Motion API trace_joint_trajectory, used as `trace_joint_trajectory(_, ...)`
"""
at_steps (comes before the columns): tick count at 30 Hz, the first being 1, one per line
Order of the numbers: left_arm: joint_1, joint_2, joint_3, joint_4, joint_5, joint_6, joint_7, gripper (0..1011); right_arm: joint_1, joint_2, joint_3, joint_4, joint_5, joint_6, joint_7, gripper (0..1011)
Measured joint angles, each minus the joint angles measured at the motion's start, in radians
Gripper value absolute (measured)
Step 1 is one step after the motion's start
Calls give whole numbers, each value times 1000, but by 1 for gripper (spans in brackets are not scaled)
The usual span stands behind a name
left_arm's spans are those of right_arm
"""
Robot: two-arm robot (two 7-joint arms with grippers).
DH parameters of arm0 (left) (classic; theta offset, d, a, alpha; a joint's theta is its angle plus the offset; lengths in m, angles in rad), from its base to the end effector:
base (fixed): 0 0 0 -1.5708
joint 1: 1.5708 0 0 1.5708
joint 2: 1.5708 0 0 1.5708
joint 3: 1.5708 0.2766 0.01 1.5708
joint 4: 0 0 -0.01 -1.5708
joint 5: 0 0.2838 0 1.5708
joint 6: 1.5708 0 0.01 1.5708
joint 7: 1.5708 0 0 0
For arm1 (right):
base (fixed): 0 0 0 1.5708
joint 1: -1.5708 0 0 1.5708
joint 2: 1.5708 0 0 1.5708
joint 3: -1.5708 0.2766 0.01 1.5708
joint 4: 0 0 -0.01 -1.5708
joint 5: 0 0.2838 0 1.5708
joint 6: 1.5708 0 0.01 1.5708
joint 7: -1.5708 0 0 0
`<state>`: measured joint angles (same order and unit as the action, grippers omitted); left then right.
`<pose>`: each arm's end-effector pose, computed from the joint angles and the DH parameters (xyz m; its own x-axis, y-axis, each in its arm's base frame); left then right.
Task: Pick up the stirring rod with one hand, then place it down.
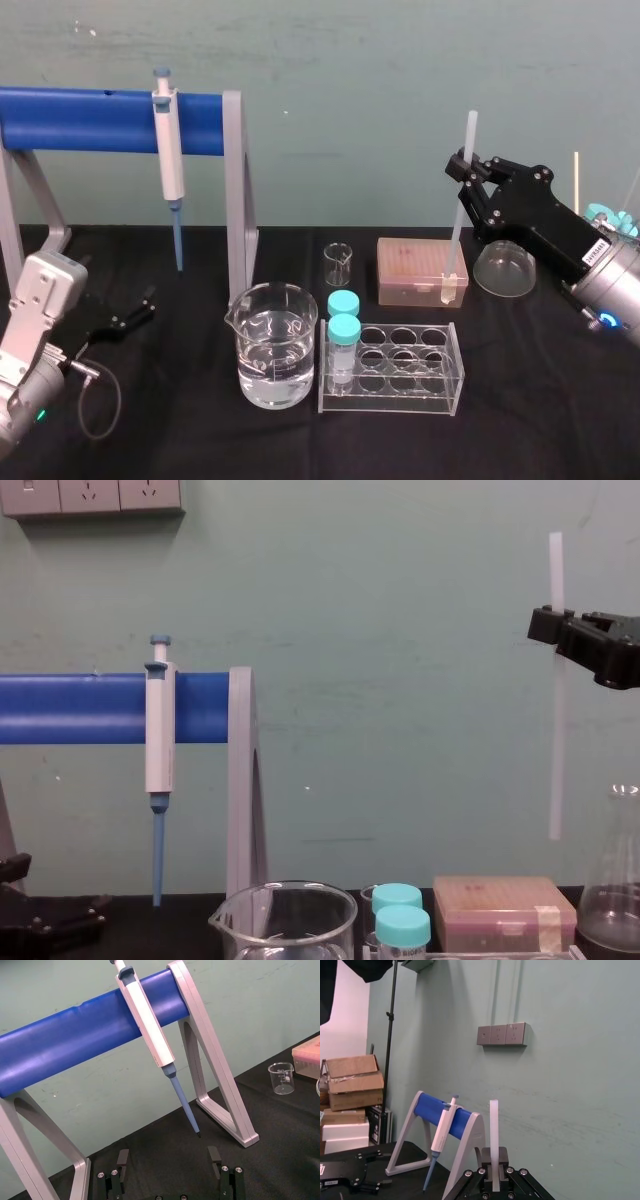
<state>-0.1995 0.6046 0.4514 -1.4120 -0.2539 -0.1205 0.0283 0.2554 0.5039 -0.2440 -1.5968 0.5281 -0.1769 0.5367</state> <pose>0.3323 0.0816 -0.2867 0.2923 0.8803 0.3737 -0.9552 0.2873 0.0703 0.3556 -0.0705 -0.1944 0.6628 -0.7261 0.1830 0.6763 0.6853 0.2701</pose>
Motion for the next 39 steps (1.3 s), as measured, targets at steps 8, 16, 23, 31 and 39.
trace_joint_trajectory(8, 0, 0, 0, 0, 0, 0, 0, 1000, 0, 0, -2, 2, 0, 7, 0, 67)
trace_joint_trajectory(16, 0, 0, 0, 0, 0, 0, 0, 1000, -5, 1, -2, 1, 3, 11, -1, 67)
trace_joint_trajectory(23, 0, 0, 0, 0, 0, 0, 0, 1000, -8, 2, -1, -2, 5, 16, -3, 67)
trace_joint_trajectory(31, 0, 0, 0, 0, 0, 0, 0, 1000, -12, 4, -2, -9, 5, 25, -9, 67)
trace_joint_trajectory(39, 0, 0, 0, 0, 0, 0, 0, 1000, -14, 6, -3, -12, 4, 29, -11, 67)
